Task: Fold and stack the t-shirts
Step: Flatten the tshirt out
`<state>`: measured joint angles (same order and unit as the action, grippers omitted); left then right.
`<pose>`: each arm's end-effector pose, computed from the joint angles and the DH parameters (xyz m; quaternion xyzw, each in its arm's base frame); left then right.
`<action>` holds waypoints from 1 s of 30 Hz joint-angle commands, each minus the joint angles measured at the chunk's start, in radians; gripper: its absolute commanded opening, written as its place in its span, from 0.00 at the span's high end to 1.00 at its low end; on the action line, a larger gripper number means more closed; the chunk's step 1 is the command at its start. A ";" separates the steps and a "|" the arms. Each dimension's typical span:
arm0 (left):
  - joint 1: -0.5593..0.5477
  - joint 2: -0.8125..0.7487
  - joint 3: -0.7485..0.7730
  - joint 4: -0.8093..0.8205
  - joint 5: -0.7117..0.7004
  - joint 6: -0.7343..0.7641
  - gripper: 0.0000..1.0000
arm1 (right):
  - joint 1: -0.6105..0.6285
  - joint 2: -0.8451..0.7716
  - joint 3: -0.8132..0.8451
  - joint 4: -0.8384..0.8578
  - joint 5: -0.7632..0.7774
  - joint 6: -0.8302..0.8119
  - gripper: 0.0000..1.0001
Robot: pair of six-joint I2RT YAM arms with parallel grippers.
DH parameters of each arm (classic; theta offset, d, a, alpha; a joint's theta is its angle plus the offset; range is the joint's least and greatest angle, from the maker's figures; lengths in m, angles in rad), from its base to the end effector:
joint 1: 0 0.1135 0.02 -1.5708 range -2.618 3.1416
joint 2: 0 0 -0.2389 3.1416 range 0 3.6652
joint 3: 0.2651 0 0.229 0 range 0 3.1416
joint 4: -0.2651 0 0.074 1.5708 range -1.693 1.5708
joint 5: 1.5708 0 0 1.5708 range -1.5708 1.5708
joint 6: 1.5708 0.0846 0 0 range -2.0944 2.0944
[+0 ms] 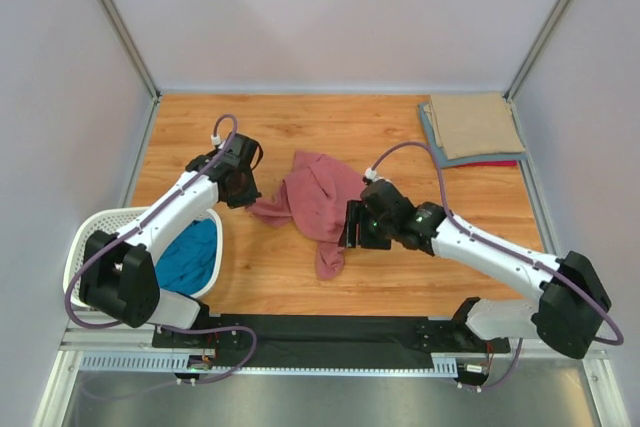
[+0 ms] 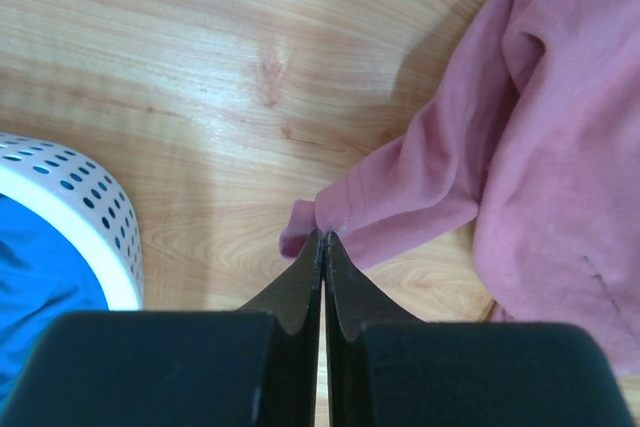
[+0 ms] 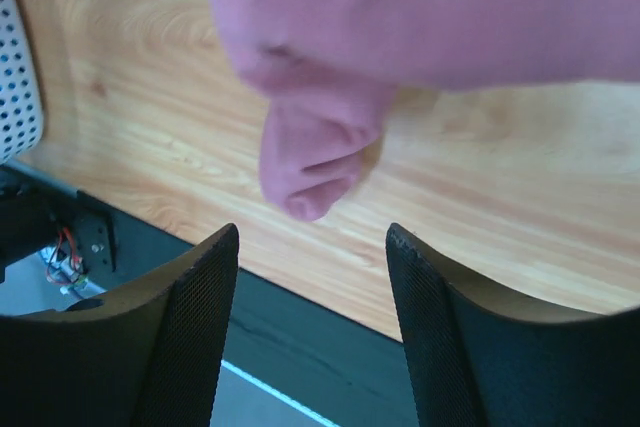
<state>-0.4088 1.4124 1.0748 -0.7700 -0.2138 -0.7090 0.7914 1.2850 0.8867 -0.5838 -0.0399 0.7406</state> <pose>0.2647 -0.0951 0.1927 -0.1689 0.9532 -0.0330 0.2486 0.1857 0.1928 0.1805 -0.0301 0.9563 0.2148 0.1958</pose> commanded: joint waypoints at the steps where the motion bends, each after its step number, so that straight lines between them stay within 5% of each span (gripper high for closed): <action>1: 0.013 -0.018 0.047 0.023 0.039 0.023 1.00 | 0.113 -0.041 -0.049 0.139 0.112 0.179 0.37; 6: 0.019 -0.039 0.030 0.038 0.070 0.017 1.00 | 0.265 0.068 -0.055 0.160 0.195 0.301 0.38; 15: 0.022 -0.056 0.013 0.040 0.065 0.025 1.00 | 0.305 0.247 -0.031 0.182 0.225 0.339 0.42; 18: 0.025 -0.056 0.016 0.035 0.067 0.029 1.00 | 0.307 0.270 -0.014 0.157 0.262 0.336 0.56; 20: 0.027 -0.062 0.025 0.023 0.062 0.036 1.00 | 0.302 0.237 0.003 0.106 0.311 0.329 0.76; 21: 0.030 -0.064 0.045 0.015 0.060 0.039 1.00 | 0.302 0.217 0.017 0.073 0.337 0.326 0.83; 22: 0.031 -0.067 0.060 0.000 0.035 0.043 1.00 | 0.302 0.164 0.044 -0.010 0.398 0.318 1.00; 30: 0.031 -0.208 0.256 -0.175 -0.145 0.075 1.00 | 0.286 -0.243 0.239 -0.656 0.766 0.388 1.00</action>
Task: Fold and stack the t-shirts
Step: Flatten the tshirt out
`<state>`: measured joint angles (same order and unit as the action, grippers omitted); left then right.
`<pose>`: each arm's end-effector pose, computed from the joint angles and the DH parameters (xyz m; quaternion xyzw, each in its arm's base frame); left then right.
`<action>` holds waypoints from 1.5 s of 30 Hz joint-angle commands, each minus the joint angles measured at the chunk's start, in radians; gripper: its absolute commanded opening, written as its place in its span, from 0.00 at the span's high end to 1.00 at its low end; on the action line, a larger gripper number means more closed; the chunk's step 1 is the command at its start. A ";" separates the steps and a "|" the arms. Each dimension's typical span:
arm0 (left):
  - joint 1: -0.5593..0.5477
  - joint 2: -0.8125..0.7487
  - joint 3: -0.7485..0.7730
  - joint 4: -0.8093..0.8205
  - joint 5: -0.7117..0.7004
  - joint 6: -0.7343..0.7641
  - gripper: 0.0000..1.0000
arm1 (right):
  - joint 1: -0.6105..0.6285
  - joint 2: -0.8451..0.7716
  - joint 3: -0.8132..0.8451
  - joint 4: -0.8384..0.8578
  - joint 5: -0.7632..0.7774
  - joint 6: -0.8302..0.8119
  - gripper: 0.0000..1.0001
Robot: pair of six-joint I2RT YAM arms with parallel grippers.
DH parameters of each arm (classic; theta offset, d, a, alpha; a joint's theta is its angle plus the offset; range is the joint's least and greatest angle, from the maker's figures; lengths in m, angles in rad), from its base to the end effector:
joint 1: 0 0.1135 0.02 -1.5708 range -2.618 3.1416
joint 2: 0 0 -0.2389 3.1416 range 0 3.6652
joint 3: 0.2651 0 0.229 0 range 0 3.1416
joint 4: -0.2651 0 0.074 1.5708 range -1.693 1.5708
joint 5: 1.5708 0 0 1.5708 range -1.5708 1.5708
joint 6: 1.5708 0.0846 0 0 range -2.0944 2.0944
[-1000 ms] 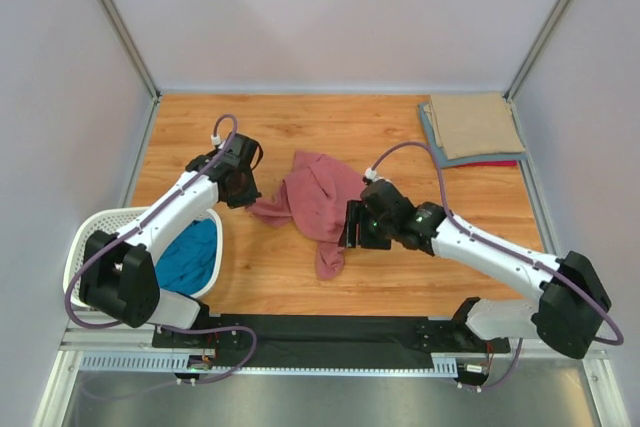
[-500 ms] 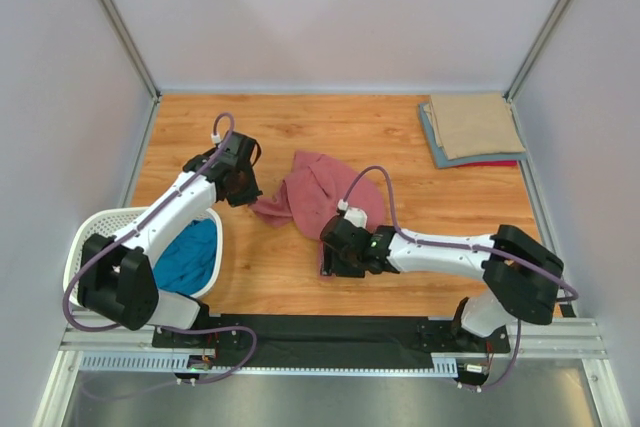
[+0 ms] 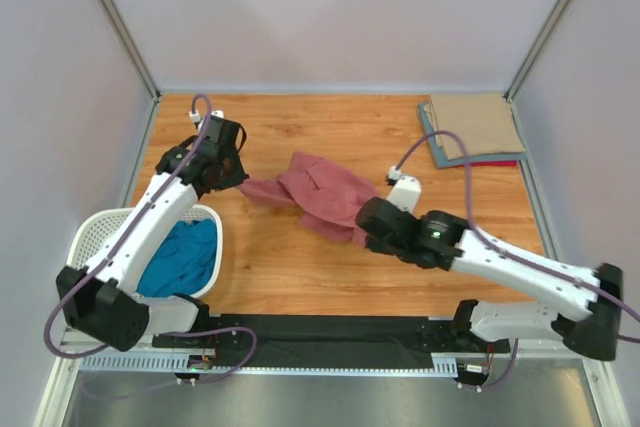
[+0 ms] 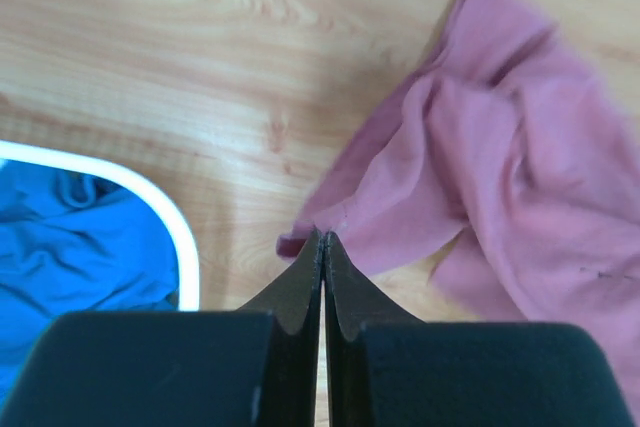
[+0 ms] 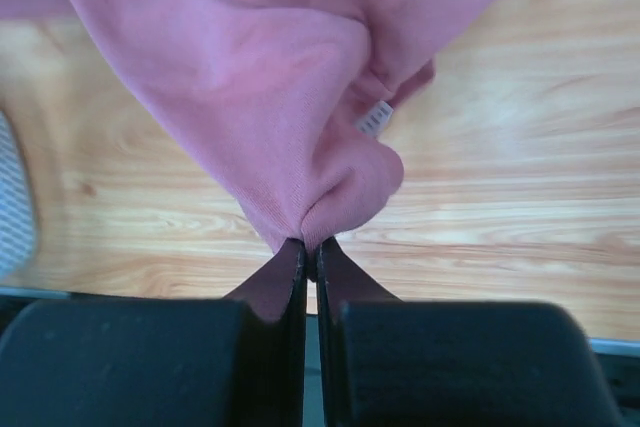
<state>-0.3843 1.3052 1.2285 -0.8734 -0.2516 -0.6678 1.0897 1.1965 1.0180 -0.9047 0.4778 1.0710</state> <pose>0.2609 -0.0828 0.2601 -0.1714 0.9298 -0.0488 0.3220 0.1412 0.1865 0.2239 0.0483 0.9434 0.0987 0.3130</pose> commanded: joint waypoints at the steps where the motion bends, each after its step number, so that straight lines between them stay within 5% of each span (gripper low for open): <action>1: 0.007 -0.124 0.129 -0.103 -0.116 0.037 1.00 | -0.025 -0.191 0.132 -0.374 0.268 0.063 1.00; 5: 0.007 -0.132 0.253 -0.153 -0.114 0.054 1.00 | -0.073 -0.340 0.203 -0.421 0.331 0.020 1.00; 10: 0.007 -0.060 0.198 -0.131 -0.075 0.068 1.00 | -0.269 -0.377 0.071 -0.211 0.227 -0.196 1.00; 16: 0.054 0.029 0.089 -0.053 -0.061 0.077 1.00 | -0.670 -0.217 -0.076 0.110 -0.132 -0.465 1.00; 24: 0.169 0.101 0.045 -0.001 -0.048 0.080 1.00 | -0.772 0.118 0.074 0.340 -0.435 -0.641 0.97; 29: 0.182 0.123 0.010 0.089 0.070 0.112 1.00 | -0.804 0.331 0.287 0.118 -0.345 -0.580 0.67; 45: 0.183 0.149 0.008 0.102 0.135 0.103 1.00 | -0.696 0.058 -0.199 0.222 -0.502 -0.080 0.60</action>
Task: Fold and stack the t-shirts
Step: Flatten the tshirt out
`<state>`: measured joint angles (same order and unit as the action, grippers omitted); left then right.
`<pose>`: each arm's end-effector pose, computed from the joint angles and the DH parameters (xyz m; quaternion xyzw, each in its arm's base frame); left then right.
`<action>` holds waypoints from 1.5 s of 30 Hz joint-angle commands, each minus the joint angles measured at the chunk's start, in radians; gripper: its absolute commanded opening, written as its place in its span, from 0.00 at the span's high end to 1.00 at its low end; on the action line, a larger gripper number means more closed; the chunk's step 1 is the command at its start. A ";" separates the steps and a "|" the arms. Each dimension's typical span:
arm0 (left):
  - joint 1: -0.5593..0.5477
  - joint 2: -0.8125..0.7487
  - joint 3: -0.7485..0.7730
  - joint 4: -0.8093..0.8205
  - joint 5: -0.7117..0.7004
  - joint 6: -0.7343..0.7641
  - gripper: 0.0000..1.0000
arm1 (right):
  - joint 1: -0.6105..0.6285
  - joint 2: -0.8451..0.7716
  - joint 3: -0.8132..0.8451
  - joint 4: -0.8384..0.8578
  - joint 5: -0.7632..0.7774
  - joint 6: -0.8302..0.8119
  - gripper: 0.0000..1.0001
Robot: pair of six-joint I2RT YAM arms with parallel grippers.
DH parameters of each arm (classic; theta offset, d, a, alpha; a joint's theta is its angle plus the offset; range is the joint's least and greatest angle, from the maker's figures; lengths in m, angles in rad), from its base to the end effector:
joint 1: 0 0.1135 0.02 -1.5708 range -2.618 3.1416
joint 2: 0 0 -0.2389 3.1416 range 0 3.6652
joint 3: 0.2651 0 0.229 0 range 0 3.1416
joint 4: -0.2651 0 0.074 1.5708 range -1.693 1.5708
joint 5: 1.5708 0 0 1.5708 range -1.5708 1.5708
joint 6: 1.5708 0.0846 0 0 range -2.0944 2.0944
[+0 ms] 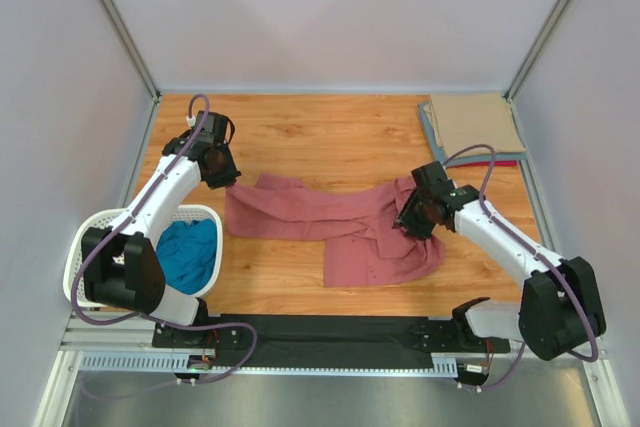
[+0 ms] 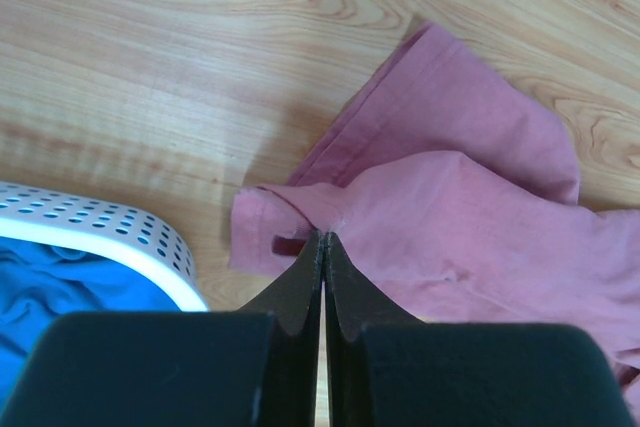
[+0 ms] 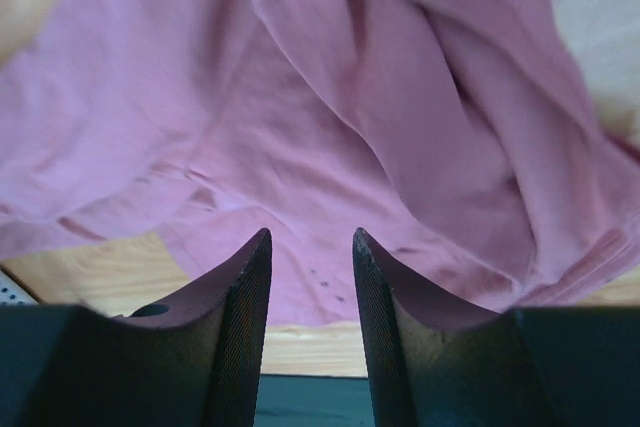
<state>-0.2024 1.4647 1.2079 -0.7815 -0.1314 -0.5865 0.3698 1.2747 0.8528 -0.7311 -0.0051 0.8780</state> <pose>0.2999 -0.0502 0.2169 -0.2007 0.9417 -0.0424 0.2667 0.2244 0.0874 0.1613 0.2454 0.9470 0.1232 0.1669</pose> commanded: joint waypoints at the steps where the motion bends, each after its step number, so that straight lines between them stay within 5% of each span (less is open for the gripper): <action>1: 0.001 -0.010 0.033 0.007 0.015 0.024 1.00 | 0.024 -0.034 -0.064 0.053 -0.016 0.131 0.60; 45: 0.001 -0.029 -0.025 0.024 0.049 0.011 1.00 | 0.153 -0.090 -0.314 0.154 0.223 0.266 0.62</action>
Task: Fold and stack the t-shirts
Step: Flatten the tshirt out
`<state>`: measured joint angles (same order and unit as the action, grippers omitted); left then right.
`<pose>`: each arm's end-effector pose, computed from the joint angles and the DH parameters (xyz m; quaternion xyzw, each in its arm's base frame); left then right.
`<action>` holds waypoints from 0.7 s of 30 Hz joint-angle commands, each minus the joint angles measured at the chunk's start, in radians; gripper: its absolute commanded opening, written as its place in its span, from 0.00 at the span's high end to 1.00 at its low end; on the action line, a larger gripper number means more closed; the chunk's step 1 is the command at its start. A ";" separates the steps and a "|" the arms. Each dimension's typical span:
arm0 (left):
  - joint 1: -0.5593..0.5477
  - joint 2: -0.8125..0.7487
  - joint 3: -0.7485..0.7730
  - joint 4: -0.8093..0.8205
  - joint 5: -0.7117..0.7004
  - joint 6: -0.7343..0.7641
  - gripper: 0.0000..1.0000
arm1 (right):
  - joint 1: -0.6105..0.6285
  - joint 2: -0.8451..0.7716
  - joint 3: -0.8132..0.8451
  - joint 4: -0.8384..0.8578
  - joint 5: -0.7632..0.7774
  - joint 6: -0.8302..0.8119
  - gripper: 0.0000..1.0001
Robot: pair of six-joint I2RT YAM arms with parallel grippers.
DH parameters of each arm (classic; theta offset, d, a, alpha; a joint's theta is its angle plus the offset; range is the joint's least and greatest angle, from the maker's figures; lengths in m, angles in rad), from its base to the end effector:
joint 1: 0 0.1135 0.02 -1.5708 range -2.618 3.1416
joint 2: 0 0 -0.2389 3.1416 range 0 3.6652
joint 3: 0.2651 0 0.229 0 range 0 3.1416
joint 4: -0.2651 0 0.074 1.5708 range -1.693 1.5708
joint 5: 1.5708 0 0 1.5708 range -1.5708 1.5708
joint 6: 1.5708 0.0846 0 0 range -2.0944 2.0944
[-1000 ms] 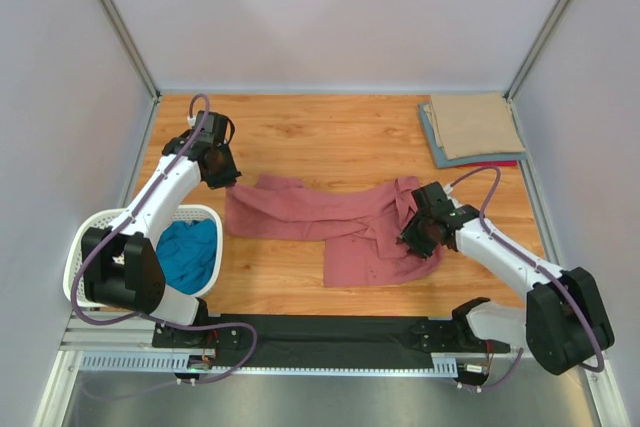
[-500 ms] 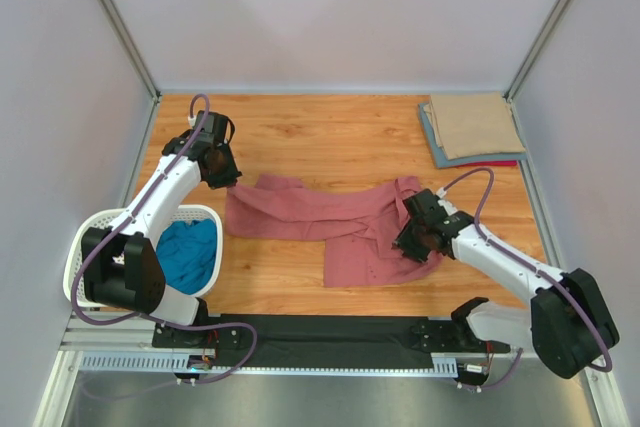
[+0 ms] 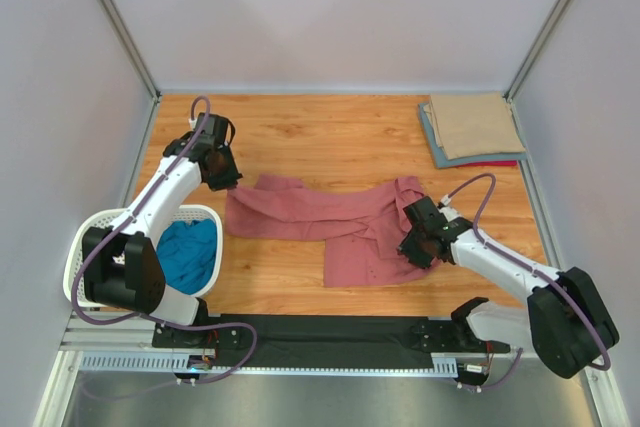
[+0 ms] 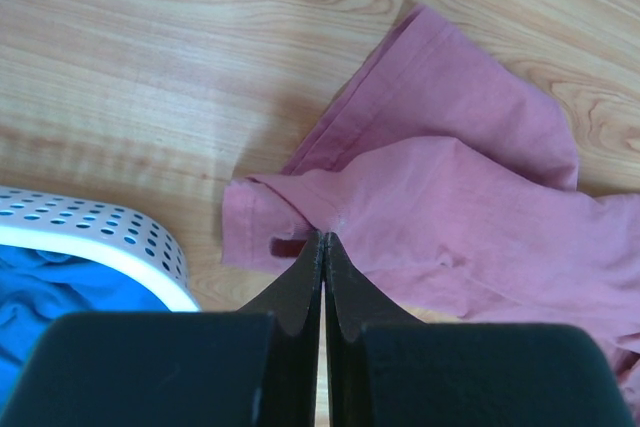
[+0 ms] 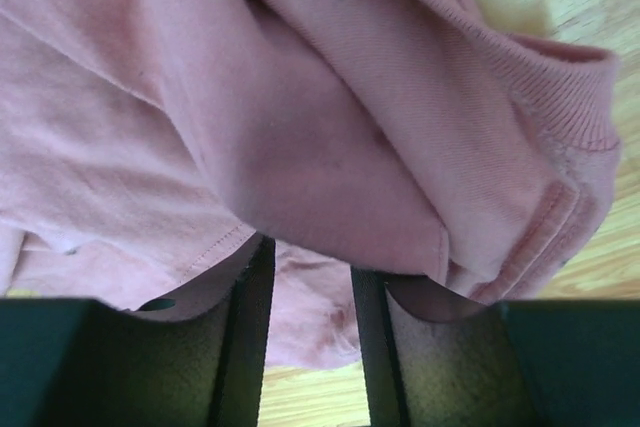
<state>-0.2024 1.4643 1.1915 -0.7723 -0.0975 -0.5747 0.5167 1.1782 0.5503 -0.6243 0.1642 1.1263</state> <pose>0.2985 -0.0528 0.2124 -0.1909 0.9455 -0.0548 0.2580 0.1738 0.0828 0.1034 0.3077 0.9348 0.0606 0.1670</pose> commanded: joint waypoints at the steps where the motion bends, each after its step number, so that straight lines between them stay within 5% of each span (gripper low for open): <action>1: 0.001 -0.033 -0.019 0.028 0.024 -0.008 1.00 | 0.006 0.008 -0.016 0.067 0.060 0.015 0.63; 6: 0.001 -0.028 -0.030 0.047 0.054 -0.020 1.00 | 0.006 0.006 -0.018 0.087 0.104 0.004 0.76; 10: 0.001 -0.050 -0.043 0.057 0.071 -0.024 1.00 | 0.006 -0.035 0.034 0.034 0.167 -0.035 1.00; 21: 0.001 -0.150 -0.001 -0.001 0.059 0.010 1.00 | 0.006 -0.195 0.215 -0.209 0.279 -0.152 1.00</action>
<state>-0.2024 1.3514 1.1530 -0.7666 -0.0532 -0.5804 0.5205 0.9928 0.7376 -0.7609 0.3775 1.0187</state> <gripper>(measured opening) 0.006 0.010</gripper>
